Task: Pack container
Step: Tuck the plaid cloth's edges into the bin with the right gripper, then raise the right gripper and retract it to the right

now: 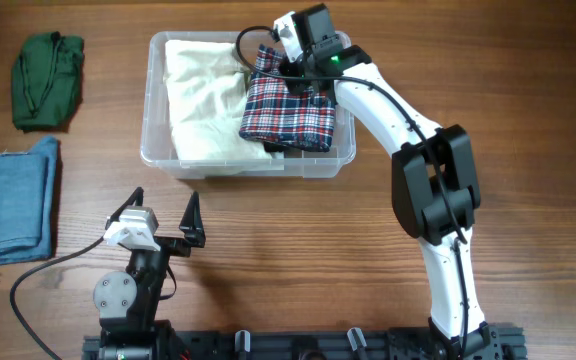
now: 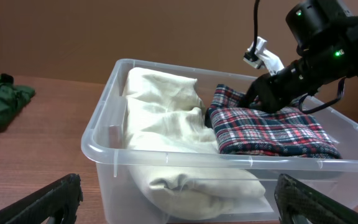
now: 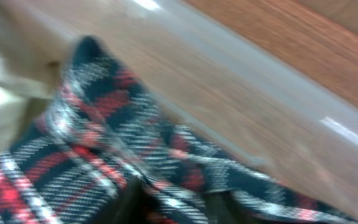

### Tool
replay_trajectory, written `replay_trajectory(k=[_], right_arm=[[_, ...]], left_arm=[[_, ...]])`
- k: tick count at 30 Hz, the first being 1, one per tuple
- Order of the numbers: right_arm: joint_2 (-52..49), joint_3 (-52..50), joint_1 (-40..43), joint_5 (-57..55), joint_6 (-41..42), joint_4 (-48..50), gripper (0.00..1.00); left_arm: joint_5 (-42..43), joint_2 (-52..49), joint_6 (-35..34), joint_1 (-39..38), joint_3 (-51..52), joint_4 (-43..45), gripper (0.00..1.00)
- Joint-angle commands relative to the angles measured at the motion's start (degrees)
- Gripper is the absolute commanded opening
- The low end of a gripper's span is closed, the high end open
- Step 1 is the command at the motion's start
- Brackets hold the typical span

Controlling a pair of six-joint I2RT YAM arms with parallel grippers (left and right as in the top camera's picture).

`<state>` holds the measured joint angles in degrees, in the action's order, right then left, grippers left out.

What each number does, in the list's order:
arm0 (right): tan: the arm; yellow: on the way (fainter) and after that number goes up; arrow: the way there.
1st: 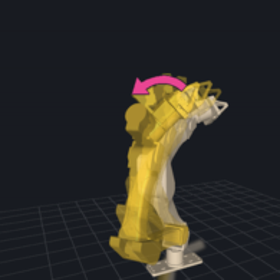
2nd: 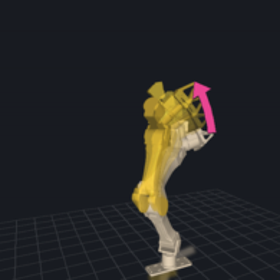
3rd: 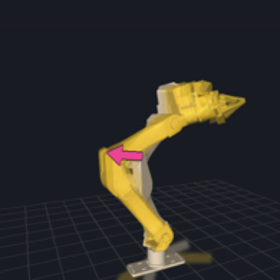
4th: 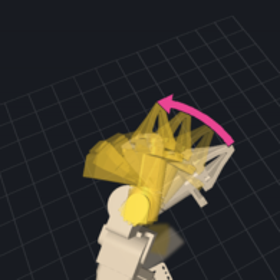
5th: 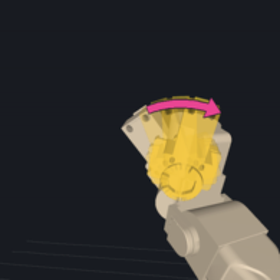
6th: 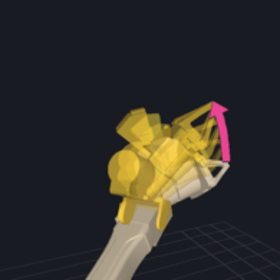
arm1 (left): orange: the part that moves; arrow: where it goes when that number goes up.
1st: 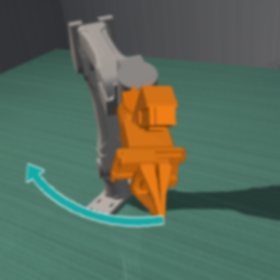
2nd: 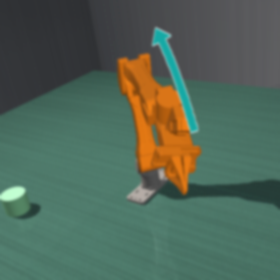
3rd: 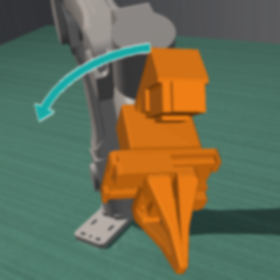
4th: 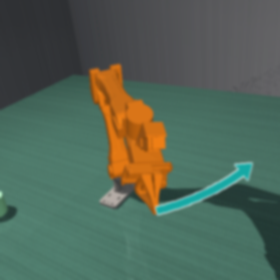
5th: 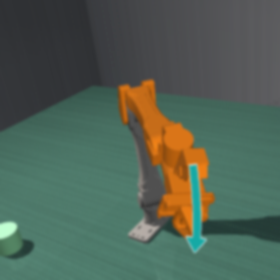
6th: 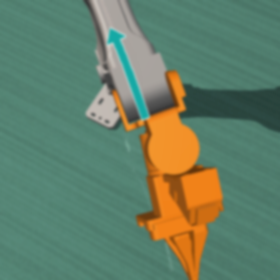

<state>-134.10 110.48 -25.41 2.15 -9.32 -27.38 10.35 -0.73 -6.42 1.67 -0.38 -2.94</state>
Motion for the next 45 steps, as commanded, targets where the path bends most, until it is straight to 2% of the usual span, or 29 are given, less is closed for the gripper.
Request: replay_trajectory(k=[1,3,7,19,26,33,45], right_arm=[[-1.9,-1.5,0.3,-1.3,1.8,-1.9,0.67],[0.2,-1.5,0.2,-1.3,1.9,-1.9,0.82],[5.4,-1.5,0.3,-1.3,2.0,-2.4,0.99],[24.5,-1.5,0.5,-1.4,3.8,-7.0,0.99],[33.5,-1.5,6.7,-6.5,13.9,-11.5,1.00],[34.1,-1.8,18.1,-6.5,24.2,-19.0,0.99],[34.1,-1.8,31.5,-6.4,26.1,-26.5,1.00]], left_arm=[[-0.1,0.4,-0.5,0.3,0.0,-0.5,1.00],[-0.1,0.3,-0.5,0.3,0.0,-0.5,1.00],[-0.1,0.3,-0.5,0.3,0.0,-0.5,1.00],[-0.1,0.3,-0.5,0.3,0.0,-0.5,1.00],[-0.1,0.3,-0.5,0.3,0.0,-0.5,1.00],[-0.1,0.3,-0.5,0.3,0.0,-0.5,1.00],[-0.3,0.3,-0.5,0.3,0.0,-0.5,1.00]])
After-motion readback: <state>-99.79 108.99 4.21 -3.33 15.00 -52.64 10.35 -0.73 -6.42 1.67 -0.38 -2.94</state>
